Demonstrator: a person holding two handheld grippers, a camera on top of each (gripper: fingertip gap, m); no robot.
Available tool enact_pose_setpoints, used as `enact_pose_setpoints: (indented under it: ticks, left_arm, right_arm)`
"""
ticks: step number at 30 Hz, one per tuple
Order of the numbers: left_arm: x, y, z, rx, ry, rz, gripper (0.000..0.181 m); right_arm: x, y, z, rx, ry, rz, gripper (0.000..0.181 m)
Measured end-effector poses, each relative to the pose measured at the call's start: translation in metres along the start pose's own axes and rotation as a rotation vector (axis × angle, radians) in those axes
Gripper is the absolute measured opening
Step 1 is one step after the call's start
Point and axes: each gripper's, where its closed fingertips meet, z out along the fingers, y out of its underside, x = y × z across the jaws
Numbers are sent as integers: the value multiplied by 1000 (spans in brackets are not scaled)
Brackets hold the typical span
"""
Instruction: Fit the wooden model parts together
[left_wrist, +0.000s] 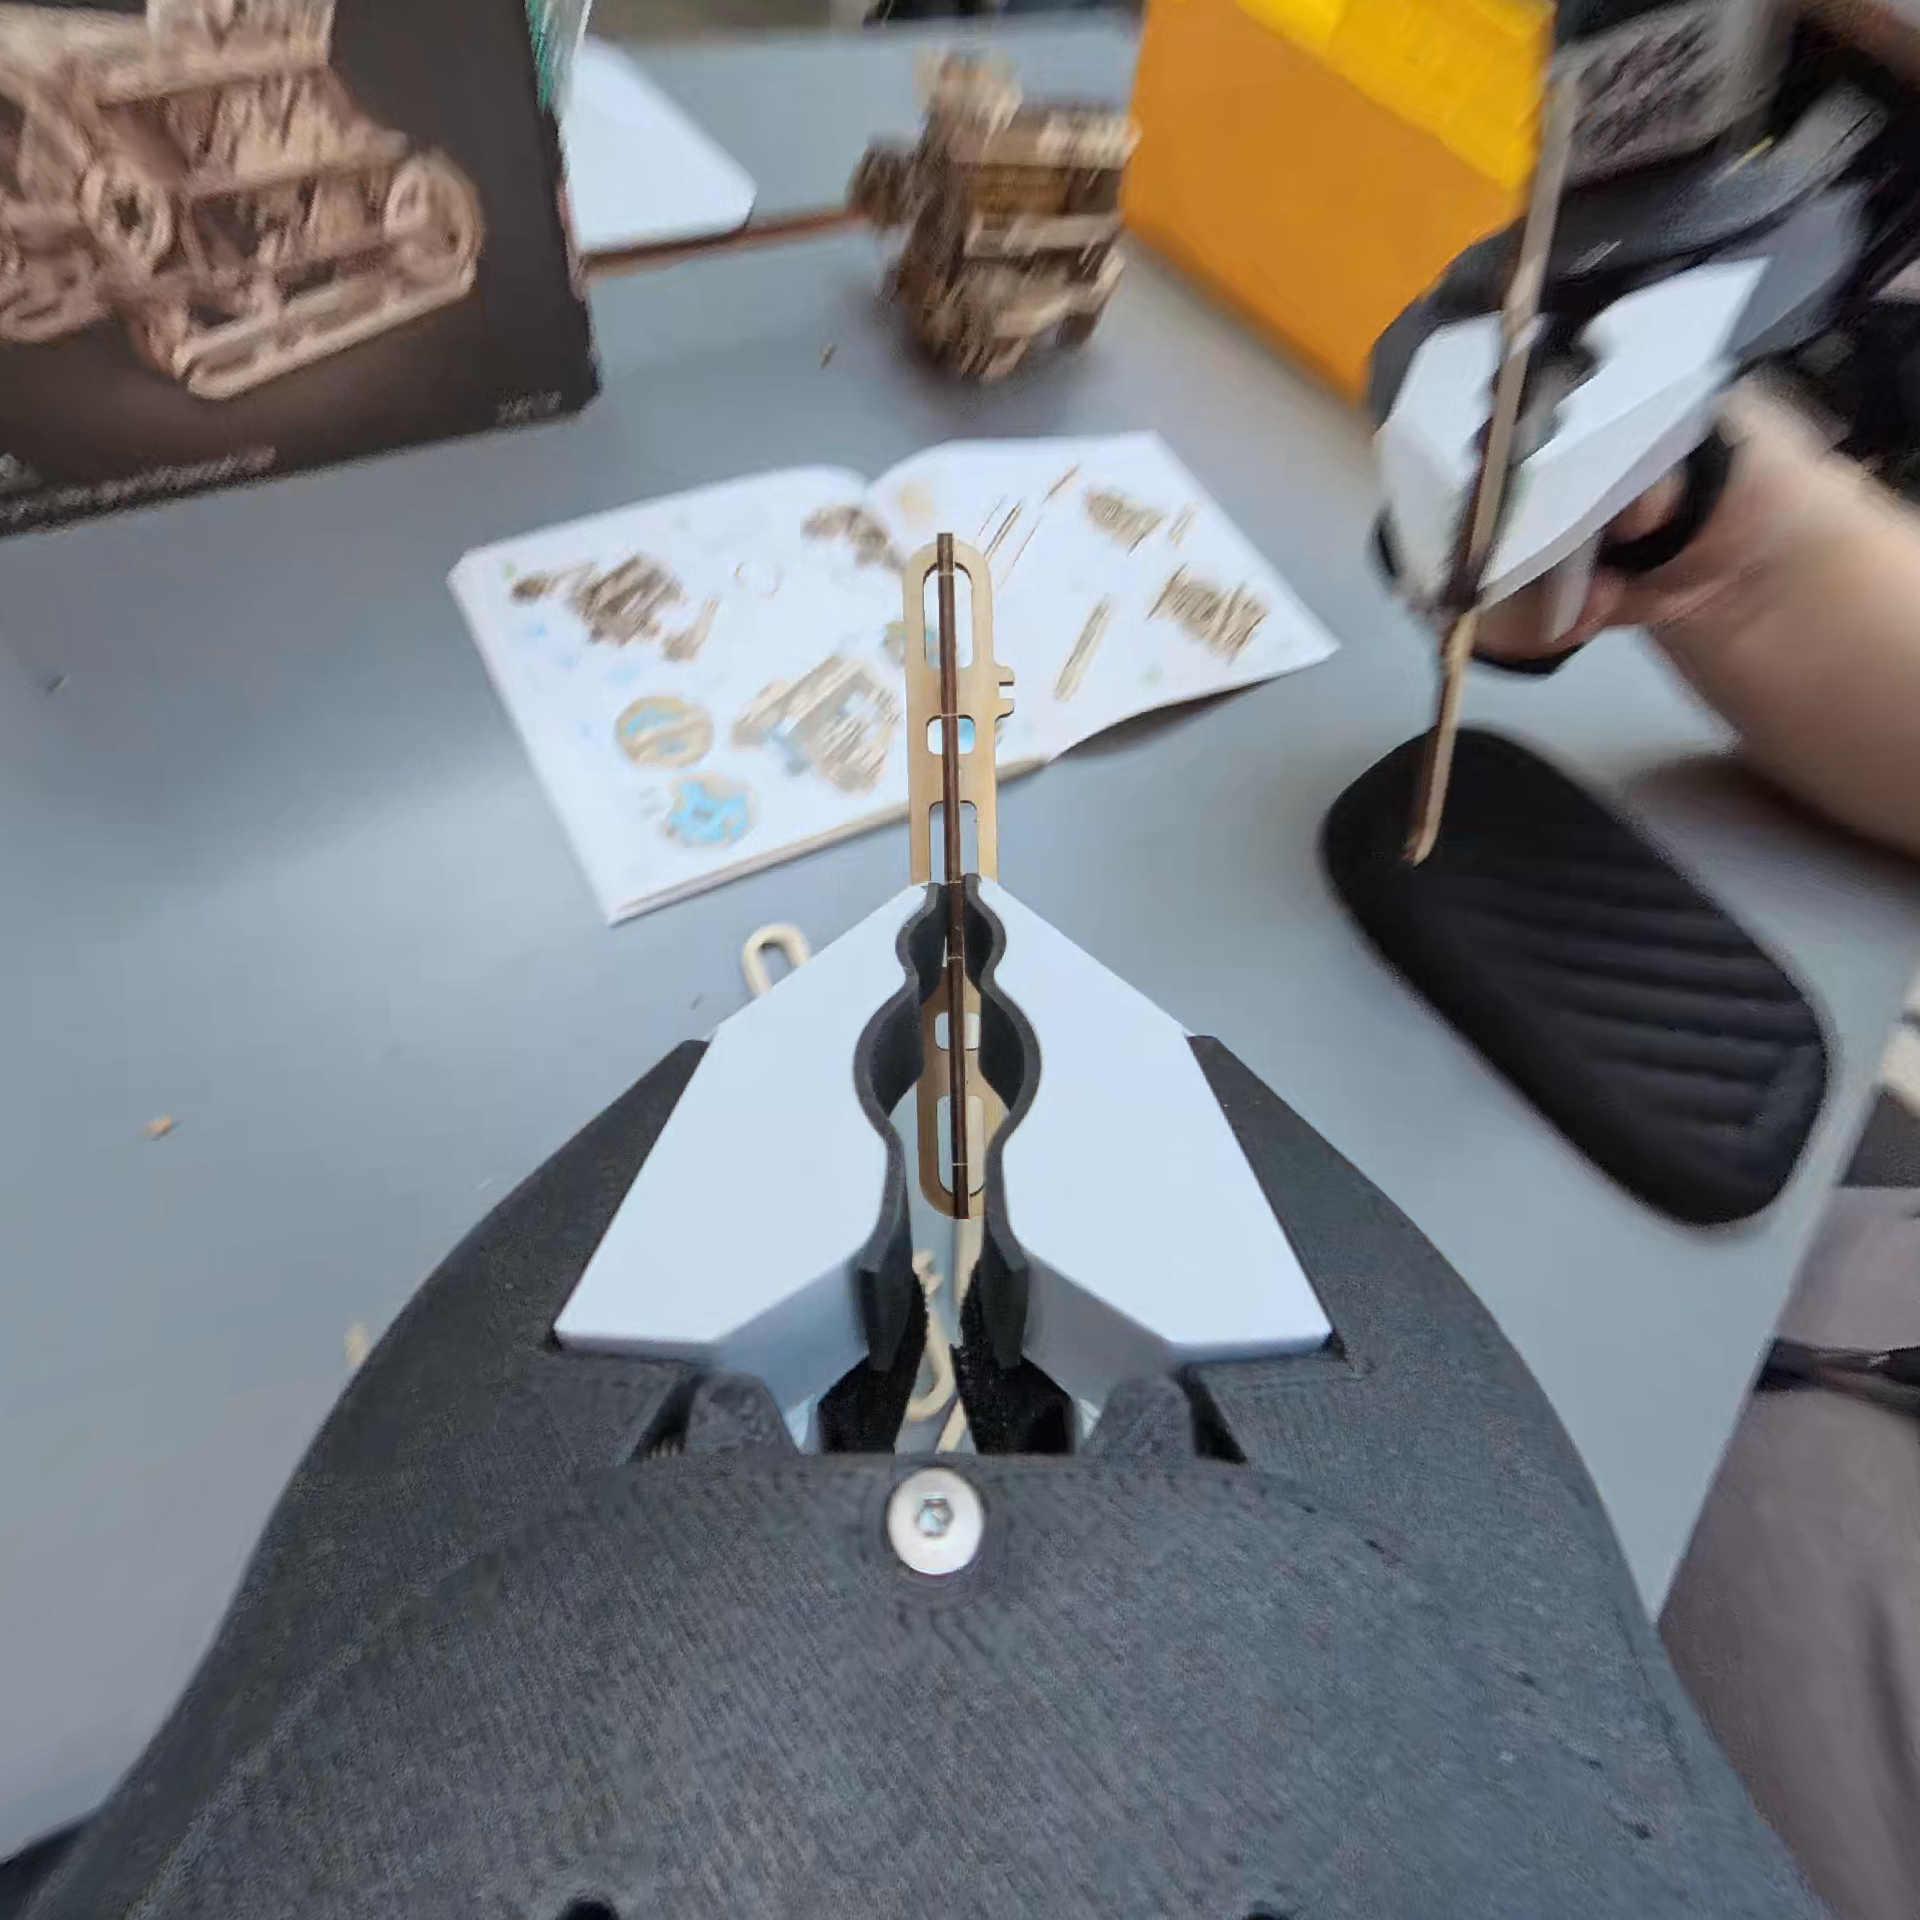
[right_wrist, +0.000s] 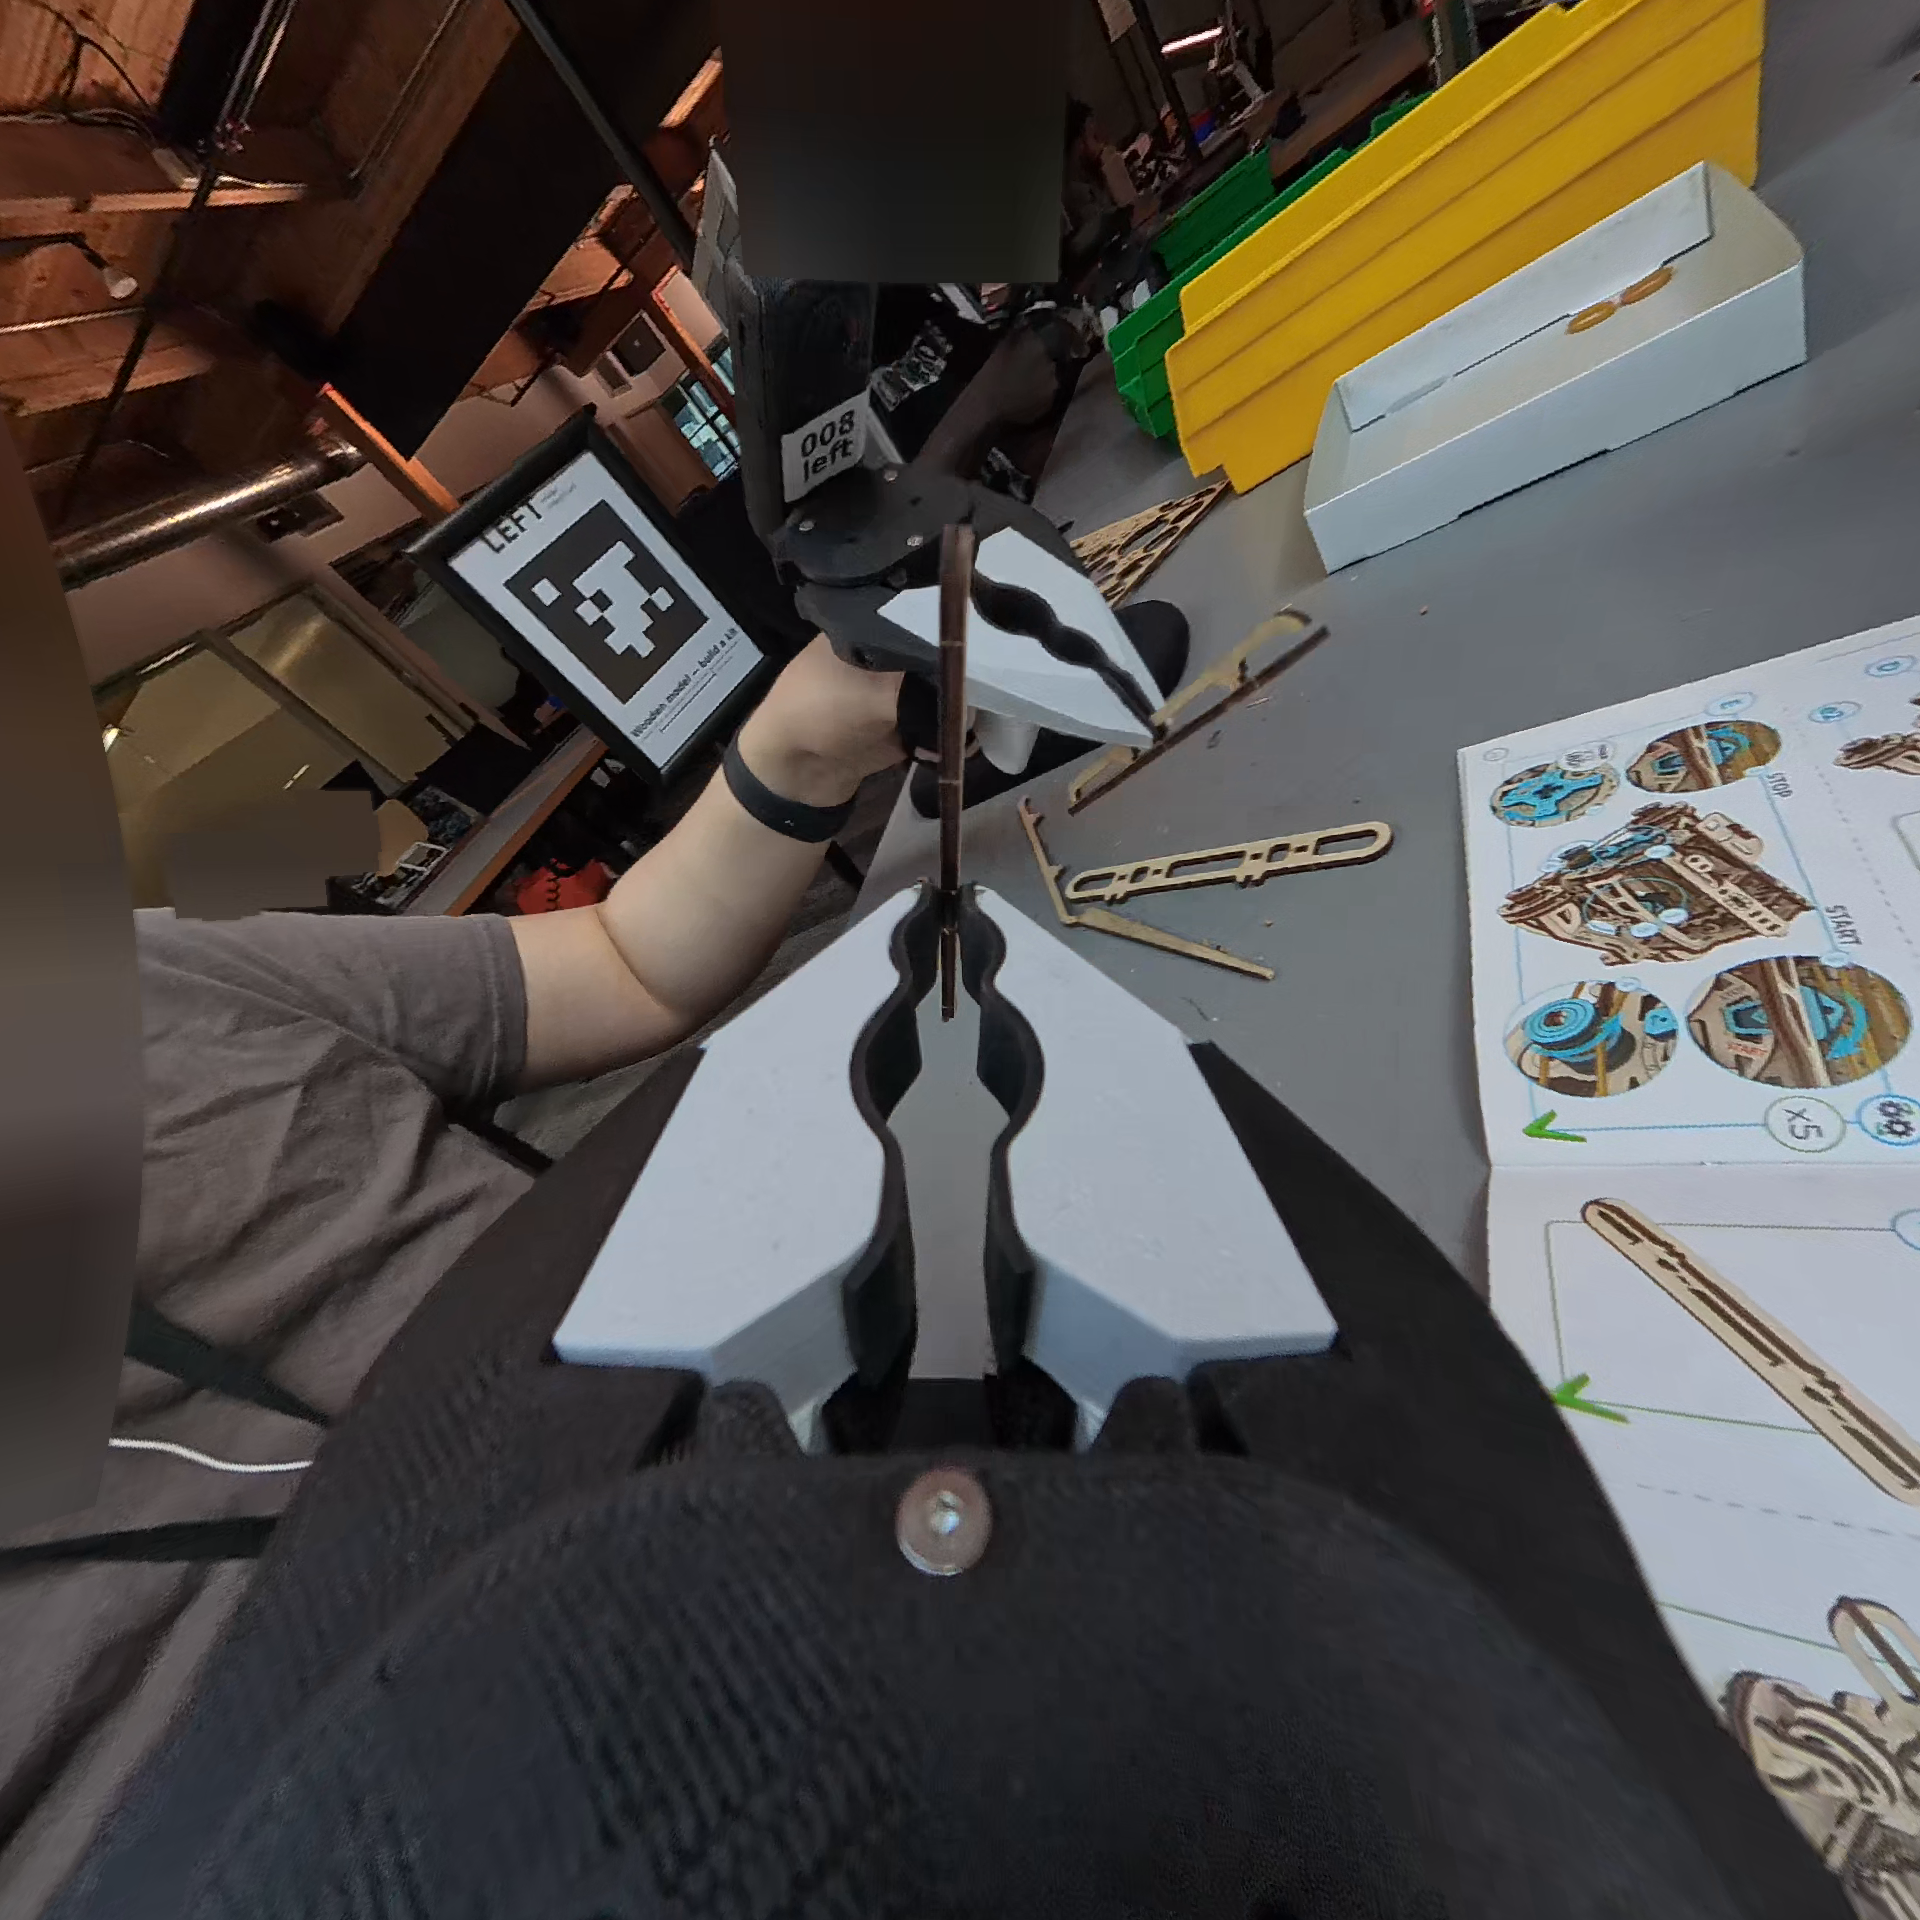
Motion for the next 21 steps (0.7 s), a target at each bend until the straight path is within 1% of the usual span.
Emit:
enact_pose_setpoints:
  ticks: [1, 4, 5, 6, 10, 14, 17, 21]
  left_arm:
    - [17, -19, -3, 118, 83, -28, 0]
    - [62, -61, -14, 393, 329, -141, 0]
    - [75, -70, -16, 453, 405, -181, 0]
    - [86, -75, -16, 482, 465, -215, 0]
    - [118, -83, -6, 524, 605, -285, 0]
    - [134, -86, -3, 531, 690, -321, 0]
    - [140, -87, -4, 538, 740, -342, 0]
    - [139, -84, -1, 539, 757, -358, 0]
  right_arm:
    - [-7, -1, -2, -22, -41, 15, 0]
    - [-23, -12, -14, -32, -109, 20, 0]
    - [-29, -13, -17, -43, -127, 31, 0]
    - [-33, -14, -20, -54, -138, 38, 0]
    - [-53, -17, -25, -73, -199, 40, 0]
    - [-54, -14, -25, -101, -180, 23, 0]
    - [-52, -12, -23, -122, -163, 18, 0]
    - [-55, -8, -20, -163, -134, -7, 0]
